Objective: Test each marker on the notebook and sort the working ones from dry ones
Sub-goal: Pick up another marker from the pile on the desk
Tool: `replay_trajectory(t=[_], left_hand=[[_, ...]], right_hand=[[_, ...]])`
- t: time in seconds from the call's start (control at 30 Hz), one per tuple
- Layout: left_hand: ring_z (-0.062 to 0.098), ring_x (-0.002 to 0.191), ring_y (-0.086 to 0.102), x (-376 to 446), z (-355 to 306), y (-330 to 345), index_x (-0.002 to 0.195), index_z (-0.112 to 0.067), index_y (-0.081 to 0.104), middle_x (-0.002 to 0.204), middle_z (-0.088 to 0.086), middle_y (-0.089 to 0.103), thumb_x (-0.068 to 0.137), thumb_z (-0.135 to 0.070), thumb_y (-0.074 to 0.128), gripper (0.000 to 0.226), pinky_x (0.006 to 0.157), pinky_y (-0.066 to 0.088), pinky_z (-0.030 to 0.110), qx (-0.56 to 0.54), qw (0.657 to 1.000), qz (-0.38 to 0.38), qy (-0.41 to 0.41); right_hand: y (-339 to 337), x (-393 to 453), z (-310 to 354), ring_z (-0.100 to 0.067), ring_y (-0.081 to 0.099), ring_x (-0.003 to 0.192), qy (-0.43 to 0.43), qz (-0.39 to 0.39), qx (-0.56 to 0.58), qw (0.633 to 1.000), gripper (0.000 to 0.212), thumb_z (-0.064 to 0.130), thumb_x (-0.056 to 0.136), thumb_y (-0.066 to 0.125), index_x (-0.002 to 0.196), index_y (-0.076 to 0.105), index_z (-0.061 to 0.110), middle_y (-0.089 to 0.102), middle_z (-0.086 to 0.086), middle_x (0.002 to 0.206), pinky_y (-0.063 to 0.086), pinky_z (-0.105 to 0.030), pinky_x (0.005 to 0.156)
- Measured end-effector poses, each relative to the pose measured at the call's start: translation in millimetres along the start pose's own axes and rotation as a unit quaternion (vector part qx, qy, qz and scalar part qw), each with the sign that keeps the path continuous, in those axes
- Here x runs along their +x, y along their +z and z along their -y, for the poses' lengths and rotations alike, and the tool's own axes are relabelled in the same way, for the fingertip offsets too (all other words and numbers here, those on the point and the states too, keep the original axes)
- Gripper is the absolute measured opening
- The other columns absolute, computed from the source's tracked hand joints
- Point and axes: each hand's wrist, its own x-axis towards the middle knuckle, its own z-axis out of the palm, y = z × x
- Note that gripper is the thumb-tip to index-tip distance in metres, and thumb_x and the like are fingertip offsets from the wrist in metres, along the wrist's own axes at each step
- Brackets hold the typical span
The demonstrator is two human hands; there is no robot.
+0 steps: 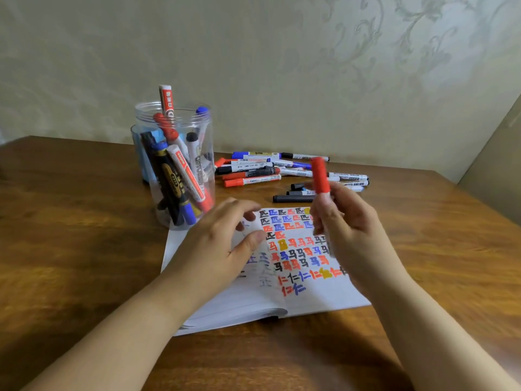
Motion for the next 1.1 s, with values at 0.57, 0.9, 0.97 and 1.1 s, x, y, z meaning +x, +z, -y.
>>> replay_trajectory(t=[0.57,0.9,0.97,1.1], left_hand=[[0.006,0.088,0.048,-2,7,8,0.101,-0.019,0.057,0.090,-0.014,0.047,0.093,-0.031,0.045,0.018,0.076,0.035,0.017,0.013,0.981,0.192,0.021],[-0.004,0.070,0.046,-3,7,1,0.070,-0.034,0.037,0.068,-0.017,0.043,0.095,-0.031,0.041,0.025,0.065,0.035,0.012,-0.001,0.974,0.226,0.012],[-0.004,0.068,0.045,-3,7,2,0.069,-0.034,0.036,0.067,-0.017,0.043,0.095,-0.031,0.041,0.026,0.065,0.035,0.011,-0.003,0.972,0.234,0.009],[-0.002,0.068,0.046,-3,8,3,0.069,-0.034,0.038,0.066,-0.017,0.043,0.095,-0.031,0.041,0.026,0.064,0.035,0.010,-0.005,0.972,0.236,0.006]], right_hand=[[27,-10,-34,-0.016,0.051,0.046,-0.275,0.149,-0.514,0.799,0.021,0.029,0.085,0.043,0.076,0.055,0.015,0.054,0.001,0.067,0.025,-0.022,0.040],[29,-14,-37,-0.026,0.050,0.046,-0.284,0.181,-0.489,0.805,0.014,0.012,0.076,0.066,0.079,0.052,0.010,0.054,-0.005,0.066,0.040,-0.033,0.036],[29,-14,-36,-0.028,0.051,0.046,-0.277,0.187,-0.484,0.809,0.012,0.020,0.085,0.048,0.080,0.053,0.010,0.056,-0.006,0.066,0.042,-0.036,0.036],[29,-14,-35,-0.030,0.054,0.049,-0.259,0.202,-0.476,0.816,0.032,0.030,0.090,0.032,0.085,0.056,0.009,0.060,-0.007,0.068,0.045,-0.039,0.039]])
